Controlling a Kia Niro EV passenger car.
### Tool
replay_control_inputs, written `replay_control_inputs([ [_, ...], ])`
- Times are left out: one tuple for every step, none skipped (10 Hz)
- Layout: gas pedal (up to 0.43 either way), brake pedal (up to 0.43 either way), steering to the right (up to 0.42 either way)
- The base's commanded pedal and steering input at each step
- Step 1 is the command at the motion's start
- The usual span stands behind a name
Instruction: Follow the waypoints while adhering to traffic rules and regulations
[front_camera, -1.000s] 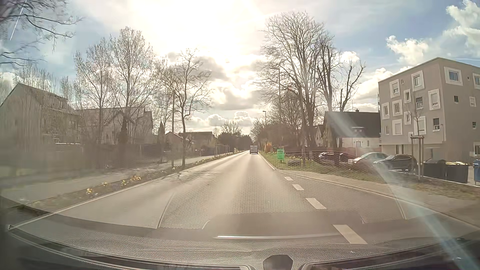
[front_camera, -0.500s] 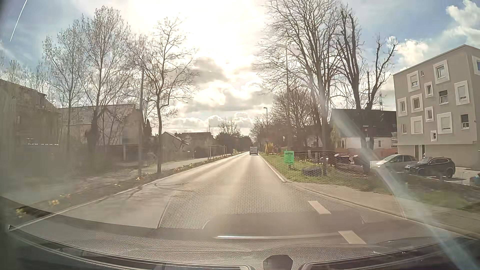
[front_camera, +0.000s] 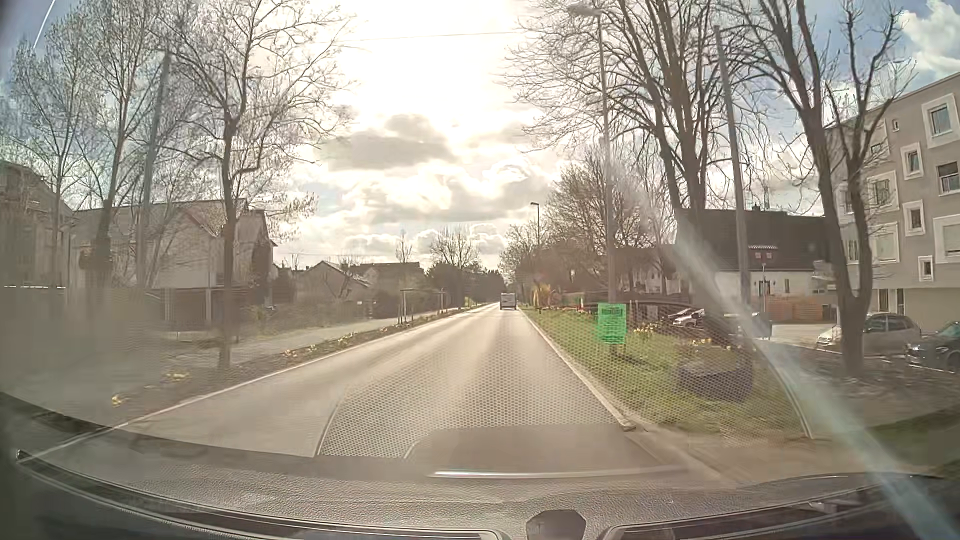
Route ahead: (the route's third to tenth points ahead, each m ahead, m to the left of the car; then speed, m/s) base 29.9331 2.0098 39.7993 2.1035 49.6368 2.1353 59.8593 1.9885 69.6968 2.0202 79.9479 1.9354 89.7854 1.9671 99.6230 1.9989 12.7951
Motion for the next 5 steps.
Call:
replay_control_inputs([
  [0.020, 0.000, -0.003],
  [0.020, 0.000, -0.003],
  [0.020, 0.000, -0.002],
  [0.020, 0.000, -0.002],
  [0.028, 0.000, -0.002],
])
